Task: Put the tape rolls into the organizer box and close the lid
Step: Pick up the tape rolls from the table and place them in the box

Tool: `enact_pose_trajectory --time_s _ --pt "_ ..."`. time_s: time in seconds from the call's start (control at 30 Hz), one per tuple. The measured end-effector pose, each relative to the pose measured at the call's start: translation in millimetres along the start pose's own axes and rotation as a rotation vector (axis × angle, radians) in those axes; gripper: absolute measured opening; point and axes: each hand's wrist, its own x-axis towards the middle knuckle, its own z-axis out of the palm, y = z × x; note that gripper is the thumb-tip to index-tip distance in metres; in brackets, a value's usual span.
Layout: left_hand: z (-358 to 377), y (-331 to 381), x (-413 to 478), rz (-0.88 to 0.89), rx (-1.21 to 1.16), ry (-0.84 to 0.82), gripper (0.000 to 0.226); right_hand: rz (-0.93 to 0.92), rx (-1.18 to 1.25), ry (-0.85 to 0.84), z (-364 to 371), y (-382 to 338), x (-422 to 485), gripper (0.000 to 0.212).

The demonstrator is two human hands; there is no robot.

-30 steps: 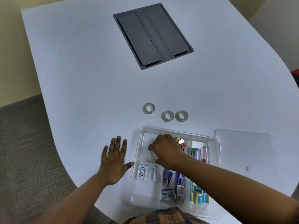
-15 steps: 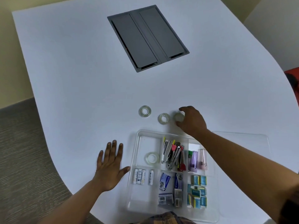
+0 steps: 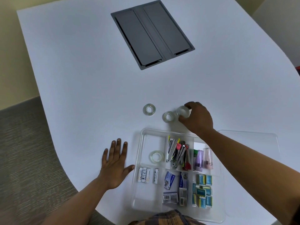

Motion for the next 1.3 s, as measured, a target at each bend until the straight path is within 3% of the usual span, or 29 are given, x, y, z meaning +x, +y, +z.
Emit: enact_pose_trajectory --time_s 0.13,0.33,0.47,0.67,0.83,0.97,1.1,1.2,1.3 --pt "1 -1 -1 0.005 -0.003 0.020 0.094 -0.204 0.145 -0.037 -5 -26 -32 0.052" --pt "1 0 -1 0.010 -0.007 0.030 0.092 -0.480 -0.023 -0.267 19 -45 -85 0.053" --pt "1 -1 -2 0.011 -0.004 0.032 0.091 -0.534 -0.171 -0.402 36 -53 -96 0.056" --pt "2 -1 -1 0.020 -0.010 0.036 0.092 -0.589 -0.328 -0.451 49 -59 -96 0.056" --pt "3 0 -1 0.023 -0.020 0.052 0.092 -0.553 -0.225 -0.476 57 -59 -103 0.057" --pt "3 -4 -2 0.022 -0.026 0.062 0.093 -0.511 -0.086 -0.410 46 -51 -106 0.043" --pt "5 -2 -1 0.024 -0.022 0.056 0.095 -0.482 -0.013 -0.152 25 -26 -105 0.037" --pt "2 -2 -2 0.035 -0.049 0.069 0.097 -0.442 -0.117 -0.025 18 2 -103 0.053" --pt "-2 1 -9 0.069 -0.124 0.284 0.085 -0.360 -0.202 -0.023 19 24 -104 0.070"
